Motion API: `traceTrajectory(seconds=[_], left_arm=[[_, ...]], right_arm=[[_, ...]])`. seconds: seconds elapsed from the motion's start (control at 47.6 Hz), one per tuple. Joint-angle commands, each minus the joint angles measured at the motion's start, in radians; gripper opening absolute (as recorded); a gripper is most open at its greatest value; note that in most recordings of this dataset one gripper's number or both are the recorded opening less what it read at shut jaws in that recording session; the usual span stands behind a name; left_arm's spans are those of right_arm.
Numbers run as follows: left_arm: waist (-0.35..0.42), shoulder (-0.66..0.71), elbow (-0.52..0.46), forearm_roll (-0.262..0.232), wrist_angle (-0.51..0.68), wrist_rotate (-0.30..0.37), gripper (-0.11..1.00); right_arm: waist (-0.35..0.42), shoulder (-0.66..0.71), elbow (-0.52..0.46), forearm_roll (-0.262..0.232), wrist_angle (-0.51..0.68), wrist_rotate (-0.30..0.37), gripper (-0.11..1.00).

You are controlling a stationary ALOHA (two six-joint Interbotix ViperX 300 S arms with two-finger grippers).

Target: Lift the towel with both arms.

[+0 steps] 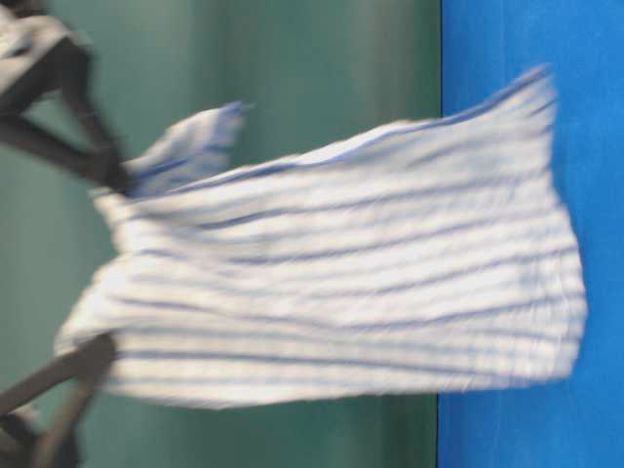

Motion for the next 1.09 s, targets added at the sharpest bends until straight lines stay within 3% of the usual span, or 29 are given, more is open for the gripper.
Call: traceTrajectory(seconds=[0.0, 0.294, 0.945, 0.987, 1.071], left_arm=[[-0.002, -0.058, -0.06, 0.002, 0.021, 0.0, 0.01], [-0.003, -0.114, -0.147, 0.002, 0.097, -0.002, 0.01], [-0.041, -0.13, -0.149, 0.002, 0.103, -0.002, 0.02], [-0.043, -0.135, -0.144, 0.002, 0.106, 0.0, 0.02], [-0.043, -0.149, -0.13, 0.002, 0.11, 0.002, 0.03]], right_arm=[[0.003, -0.02, -0.094, -0.003, 0.032, -0.02, 0.03], [0.026, -0.02, -0.239, -0.002, 0.097, -0.08, 0.03], [0.048, -0.017, -0.244, -0.002, 0.123, -0.086, 0.04], [0.048, -0.017, -0.242, -0.002, 0.123, -0.084, 0.09], [0.048, -0.017, -0.239, -0.003, 0.123, -0.083, 0.35]])
